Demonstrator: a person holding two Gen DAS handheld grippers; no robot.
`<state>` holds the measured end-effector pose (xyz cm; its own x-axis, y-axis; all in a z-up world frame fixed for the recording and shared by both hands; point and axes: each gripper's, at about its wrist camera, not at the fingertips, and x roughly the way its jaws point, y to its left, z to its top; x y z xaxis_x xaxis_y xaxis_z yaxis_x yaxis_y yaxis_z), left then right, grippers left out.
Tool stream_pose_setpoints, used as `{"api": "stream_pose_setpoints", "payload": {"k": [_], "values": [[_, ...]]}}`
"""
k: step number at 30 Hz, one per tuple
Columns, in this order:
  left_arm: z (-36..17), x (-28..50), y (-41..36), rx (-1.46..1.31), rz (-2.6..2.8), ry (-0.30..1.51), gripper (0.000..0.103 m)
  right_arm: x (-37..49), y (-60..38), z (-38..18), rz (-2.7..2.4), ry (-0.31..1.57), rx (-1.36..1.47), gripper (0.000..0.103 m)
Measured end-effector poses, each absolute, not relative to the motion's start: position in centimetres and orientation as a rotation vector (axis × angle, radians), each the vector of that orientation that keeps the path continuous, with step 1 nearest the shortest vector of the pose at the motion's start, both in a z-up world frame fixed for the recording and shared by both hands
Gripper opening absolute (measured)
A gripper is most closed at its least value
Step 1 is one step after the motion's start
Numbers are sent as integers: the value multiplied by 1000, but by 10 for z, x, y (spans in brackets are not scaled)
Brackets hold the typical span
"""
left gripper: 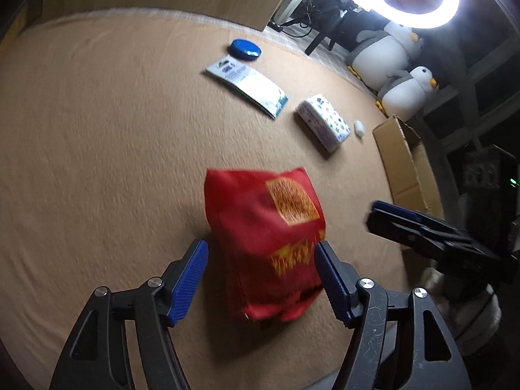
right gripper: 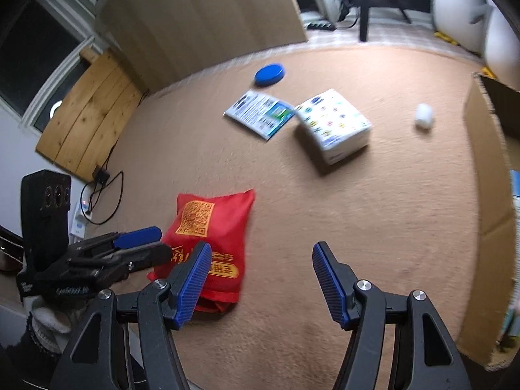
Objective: Organize objects
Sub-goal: 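Move the left tool to the red drawstring bag and close on it, then lift the red bag with the left tool while the right tool also pinches it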
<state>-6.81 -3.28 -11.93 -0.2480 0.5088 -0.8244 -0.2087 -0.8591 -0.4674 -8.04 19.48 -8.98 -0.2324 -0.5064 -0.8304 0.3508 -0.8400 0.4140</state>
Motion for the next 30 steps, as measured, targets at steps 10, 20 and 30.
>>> {"api": "stream_pose_setpoints", "payload": {"k": [10, 20, 30], "values": [[-135, -66, -24, -1571, 2078, -360, 70, -90, 163, -116, -1936, -276, 1606, 61], [-134, -65, -20, -1561, 2080, -312, 57, -89, 148, -127, -1862, -291, 1637, 58], [-116, -71, 2, -1517, 2071, -292, 56, -90, 163, -111, -1921, -301, 1598, 55]]}}
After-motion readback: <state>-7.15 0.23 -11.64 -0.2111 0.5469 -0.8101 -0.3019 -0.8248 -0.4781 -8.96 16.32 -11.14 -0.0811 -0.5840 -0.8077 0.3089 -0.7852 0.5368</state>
